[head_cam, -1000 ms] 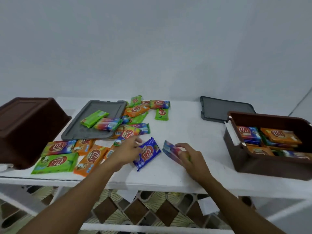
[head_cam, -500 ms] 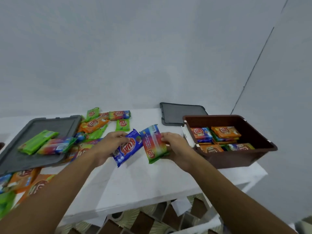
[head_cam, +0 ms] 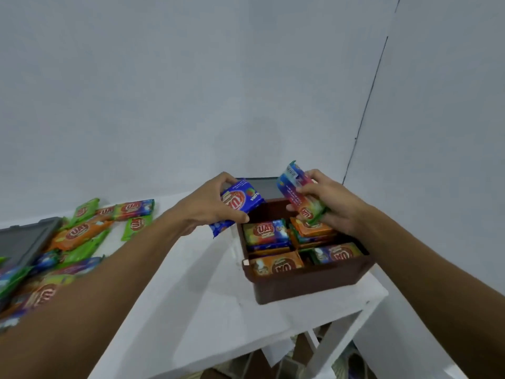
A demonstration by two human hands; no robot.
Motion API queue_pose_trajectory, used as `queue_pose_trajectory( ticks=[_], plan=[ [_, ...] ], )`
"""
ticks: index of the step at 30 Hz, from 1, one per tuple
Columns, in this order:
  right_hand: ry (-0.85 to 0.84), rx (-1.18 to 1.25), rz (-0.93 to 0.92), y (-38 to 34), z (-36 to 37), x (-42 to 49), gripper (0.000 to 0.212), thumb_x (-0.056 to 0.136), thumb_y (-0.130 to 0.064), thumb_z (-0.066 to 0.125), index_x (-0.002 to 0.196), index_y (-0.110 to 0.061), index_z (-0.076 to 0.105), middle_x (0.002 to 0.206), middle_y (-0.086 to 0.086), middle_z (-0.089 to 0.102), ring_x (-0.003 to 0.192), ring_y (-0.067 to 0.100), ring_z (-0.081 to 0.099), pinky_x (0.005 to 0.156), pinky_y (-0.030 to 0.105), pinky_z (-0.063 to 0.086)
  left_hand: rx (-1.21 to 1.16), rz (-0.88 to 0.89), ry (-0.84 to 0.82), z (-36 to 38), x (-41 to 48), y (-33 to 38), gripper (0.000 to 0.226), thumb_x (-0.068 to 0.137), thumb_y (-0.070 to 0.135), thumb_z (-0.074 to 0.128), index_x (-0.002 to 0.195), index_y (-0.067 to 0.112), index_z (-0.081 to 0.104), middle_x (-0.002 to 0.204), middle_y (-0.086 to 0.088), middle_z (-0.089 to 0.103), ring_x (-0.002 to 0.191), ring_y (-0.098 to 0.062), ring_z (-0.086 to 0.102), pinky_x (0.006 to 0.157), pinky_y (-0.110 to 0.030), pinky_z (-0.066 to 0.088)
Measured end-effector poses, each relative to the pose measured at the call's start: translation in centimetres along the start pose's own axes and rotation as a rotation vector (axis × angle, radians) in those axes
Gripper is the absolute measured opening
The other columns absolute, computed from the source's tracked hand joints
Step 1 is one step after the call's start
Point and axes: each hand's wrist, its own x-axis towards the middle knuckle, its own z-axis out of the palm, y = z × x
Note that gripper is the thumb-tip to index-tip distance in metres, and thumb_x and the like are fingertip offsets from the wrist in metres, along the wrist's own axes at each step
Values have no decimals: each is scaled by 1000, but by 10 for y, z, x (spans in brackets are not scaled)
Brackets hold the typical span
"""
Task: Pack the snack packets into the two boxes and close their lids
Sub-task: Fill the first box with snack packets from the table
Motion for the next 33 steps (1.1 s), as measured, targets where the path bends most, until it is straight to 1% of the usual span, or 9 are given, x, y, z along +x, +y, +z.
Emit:
queue_pose_trajectory(
  ticks=[2, 4, 6, 9, 11, 15, 19, 25, 33],
  plan=[
    [31, -187, -34, 0, -31, 13, 17, 97, -34, 55, 104, -19, 51, 111, 19, 65, 84, 27, 68, 61, 37, 51, 105, 61, -31, 21, 18, 11, 64, 67, 30, 87, 119, 28, 50, 110, 4, 61, 92, -14, 65, 73, -30, 58],
    [27, -479, -75, 3, -55, 26, 24, 96, -44, 53, 107, -23, 51, 107, 14, 66, 88, 25, 68, 75, 43, 55, 347, 146, -40, 41, 33, 19, 61, 69, 33, 84, 122, 23, 54, 112, 2, 57, 97, -12, 60, 83, -32, 55],
    [-47, -788, -151, 8, -75, 38, 20, 96, -40, 55, 109, -25, 49, 109, 4, 64, 96, 23, 66, 85, 42, 53, 584, 198, -45, 64, 49, 23, 67, 70, 40, 82, 128, 19, 54, 115, -1, 50, 104, -17, 55, 86, -34, 52],
    [-168, -1307, -358, 22, -98, 59, 28, 88, -31, 67, 110, -29, 49, 116, -4, 55, 105, 19, 56, 86, 36, 49, 939, 181, -33, 92, 67, 15, 80, 73, 49, 75, 141, 21, 45, 122, -2, 46, 112, -23, 51, 89, -39, 49],
    [-161, -1481, -480, 33, -108, 70, 31, 85, -29, 67, 113, -31, 53, 121, -4, 49, 109, 17, 48, 91, 39, 45, 1142, 215, -1, 103, 68, 6, 75, 77, 52, 70, 141, 21, 46, 123, -3, 45, 113, -24, 50, 89, -39, 47],
    [-202, -1446, -567, 40, -118, 80, 21, 87, -29, 64, 108, -30, 60, 113, -8, 52, 101, 11, 52, 86, 30, 49, 1127, 209, 11, 108, 68, 2, 58, 80, 51, 67, 129, 20, 57, 119, 0, 47, 111, -19, 49, 83, -38, 49],
    [-379, -1518, -518, 38, -120, 88, 30, 82, -45, 70, 108, -31, 64, 109, -10, 59, 97, 8, 54, 84, 28, 48, 1093, 243, -53, 106, 74, 2, 73, 75, 54, 71, 137, 25, 45, 127, 5, 45, 116, -16, 48, 82, -38, 52],
    [-292, -1541, -574, 47, -122, 92, 39, 84, -54, 63, 117, -32, 62, 115, -9, 59, 103, 11, 54, 82, 27, 45, 1121, 224, -55, 107, 77, 0, 68, 77, 53, 72, 133, 24, 48, 123, 5, 46, 112, -16, 49, 80, -39, 53],
    [-281, -1555, -565, 48, -120, 90, 49, 77, -59, 68, 118, -34, 59, 116, -12, 57, 104, 8, 54, 79, 23, 44, 1155, 168, -92, 93, 75, 0, 68, 75, 58, 72, 131, 26, 52, 122, 7, 52, 109, -13, 54, 73, -26, 45]
  ],
)
